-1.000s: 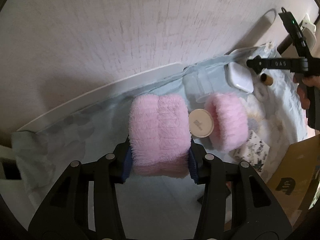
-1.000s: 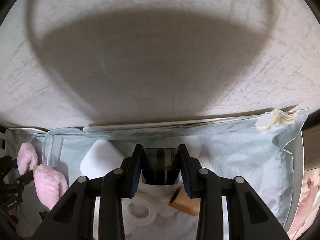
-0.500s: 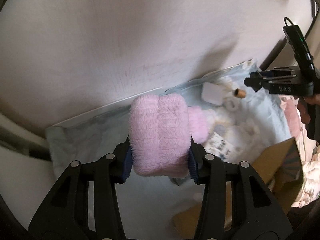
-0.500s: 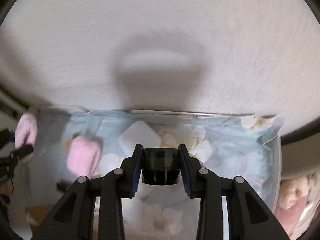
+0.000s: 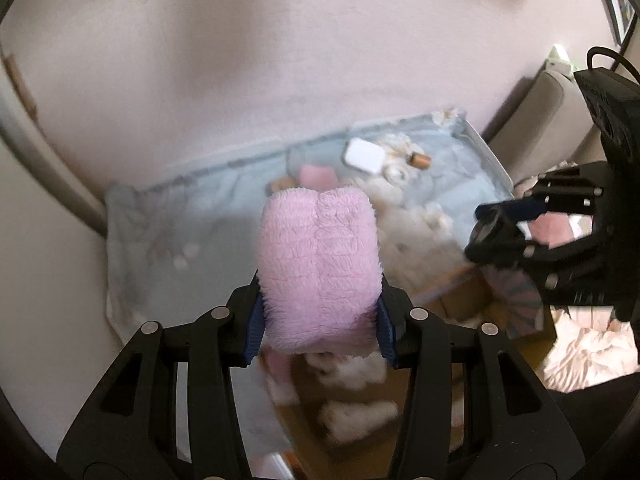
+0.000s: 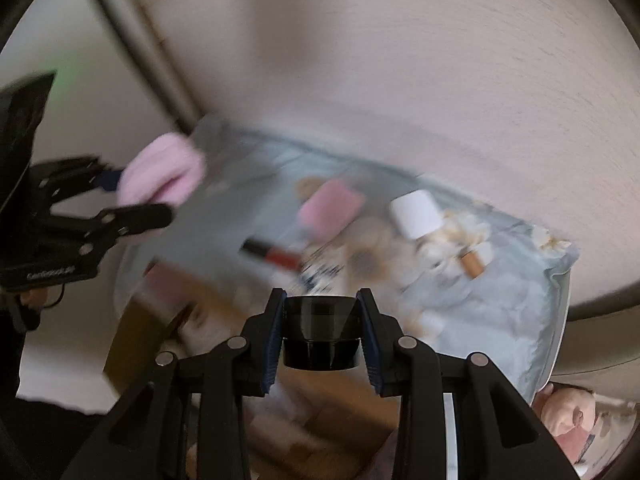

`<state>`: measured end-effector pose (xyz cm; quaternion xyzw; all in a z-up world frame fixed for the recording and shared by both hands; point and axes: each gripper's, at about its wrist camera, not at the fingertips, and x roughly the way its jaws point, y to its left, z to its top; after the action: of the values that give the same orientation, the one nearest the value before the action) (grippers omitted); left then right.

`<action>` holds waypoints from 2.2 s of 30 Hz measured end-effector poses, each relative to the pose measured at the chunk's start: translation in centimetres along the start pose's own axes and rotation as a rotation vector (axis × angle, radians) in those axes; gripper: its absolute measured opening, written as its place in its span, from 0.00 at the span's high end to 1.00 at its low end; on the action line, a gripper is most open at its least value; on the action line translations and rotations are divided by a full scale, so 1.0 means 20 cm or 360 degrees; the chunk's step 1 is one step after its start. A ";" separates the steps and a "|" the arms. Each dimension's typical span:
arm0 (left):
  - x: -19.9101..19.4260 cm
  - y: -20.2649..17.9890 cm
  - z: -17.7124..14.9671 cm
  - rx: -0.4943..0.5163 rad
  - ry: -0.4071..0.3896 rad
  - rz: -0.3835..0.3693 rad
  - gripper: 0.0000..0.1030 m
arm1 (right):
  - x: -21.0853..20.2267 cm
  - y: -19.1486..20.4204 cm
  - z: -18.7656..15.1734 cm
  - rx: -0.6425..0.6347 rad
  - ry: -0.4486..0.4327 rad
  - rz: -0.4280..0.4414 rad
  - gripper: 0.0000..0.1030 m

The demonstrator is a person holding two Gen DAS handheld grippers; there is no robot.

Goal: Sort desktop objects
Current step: 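Carry the pink sock and black jar into the cardboard box and release both, then grasp the second pink sock with the left tool while the right tool grasps the cork-topped bottle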

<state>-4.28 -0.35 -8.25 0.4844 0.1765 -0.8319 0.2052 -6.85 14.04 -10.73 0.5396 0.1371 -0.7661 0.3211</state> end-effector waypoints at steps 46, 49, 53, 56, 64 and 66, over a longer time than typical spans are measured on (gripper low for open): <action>0.07 -0.29 -0.48 -0.0284 0.0217 0.0166 0.00 | -0.03 0.18 -0.63 -0.0014 0.0110 0.0130 0.23; 0.05 -0.29 -0.47 -0.0307 0.0216 0.0173 0.00 | -0.06 0.16 -0.63 0.0002 0.0097 0.0112 0.23; 0.02 -0.28 -0.45 -0.0326 0.0185 0.0219 0.00 | -0.07 0.15 -0.63 0.0005 0.0095 0.0109 0.23; -0.01 -0.27 -0.43 -0.0348 0.0161 0.0231 0.00 | -0.09 0.13 -0.64 0.0042 0.0083 0.0102 0.23; -0.03 -0.26 -0.35 -0.0387 0.0106 0.0198 0.00 | -0.17 0.03 -0.65 0.0159 -0.0002 0.0163 0.23; -0.03 -0.27 -0.31 -0.0373 0.0097 0.0216 0.00 | -0.19 0.00 -0.64 0.0171 -0.0026 0.0160 0.23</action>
<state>-2.14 7.40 -10.17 0.4929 0.2453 -0.7748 0.3108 3.44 22.41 -12.08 0.5559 0.0658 -0.7598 0.3308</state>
